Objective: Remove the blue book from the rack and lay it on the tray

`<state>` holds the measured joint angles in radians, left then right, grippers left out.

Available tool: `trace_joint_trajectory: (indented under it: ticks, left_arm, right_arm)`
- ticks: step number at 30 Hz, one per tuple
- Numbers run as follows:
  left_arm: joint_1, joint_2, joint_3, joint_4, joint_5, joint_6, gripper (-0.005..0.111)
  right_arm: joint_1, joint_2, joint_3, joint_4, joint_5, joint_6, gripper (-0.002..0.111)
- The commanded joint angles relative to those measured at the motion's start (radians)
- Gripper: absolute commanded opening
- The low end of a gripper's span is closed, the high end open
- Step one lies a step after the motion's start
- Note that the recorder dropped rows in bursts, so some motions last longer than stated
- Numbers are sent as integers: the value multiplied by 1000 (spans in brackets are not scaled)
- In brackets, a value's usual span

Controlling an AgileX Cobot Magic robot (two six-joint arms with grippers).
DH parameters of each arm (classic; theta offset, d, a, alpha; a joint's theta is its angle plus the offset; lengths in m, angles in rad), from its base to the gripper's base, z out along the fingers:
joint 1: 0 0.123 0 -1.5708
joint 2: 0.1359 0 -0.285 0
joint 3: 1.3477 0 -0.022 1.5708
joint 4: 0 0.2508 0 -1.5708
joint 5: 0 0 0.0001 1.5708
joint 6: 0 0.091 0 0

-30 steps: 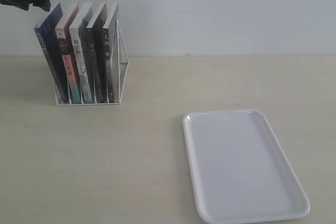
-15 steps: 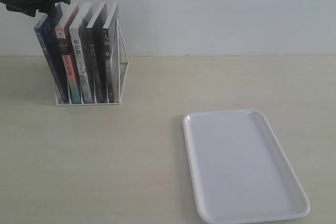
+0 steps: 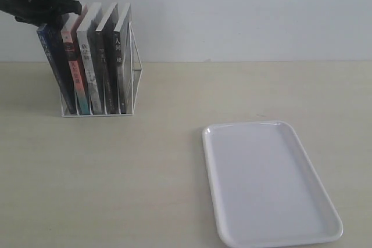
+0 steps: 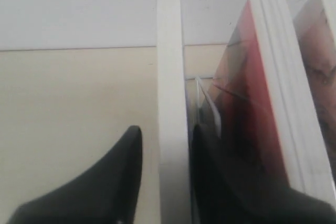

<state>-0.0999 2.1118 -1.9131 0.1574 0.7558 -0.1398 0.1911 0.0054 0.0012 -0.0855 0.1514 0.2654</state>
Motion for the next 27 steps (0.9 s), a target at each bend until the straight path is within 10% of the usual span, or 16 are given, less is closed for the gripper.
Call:
trace_joint_trajectory:
  ticks: [1, 27]
  left_arm:
    - [-2, -3, -4, -8, -7, 3, 14]
    - [-2, -82, -7, -16, -3, 3, 11]
  right_arm:
    - [-3, -5, -1, -2, -5, -2, 0]
    - [-3, -5, -1, -2, -6, -6, 0]
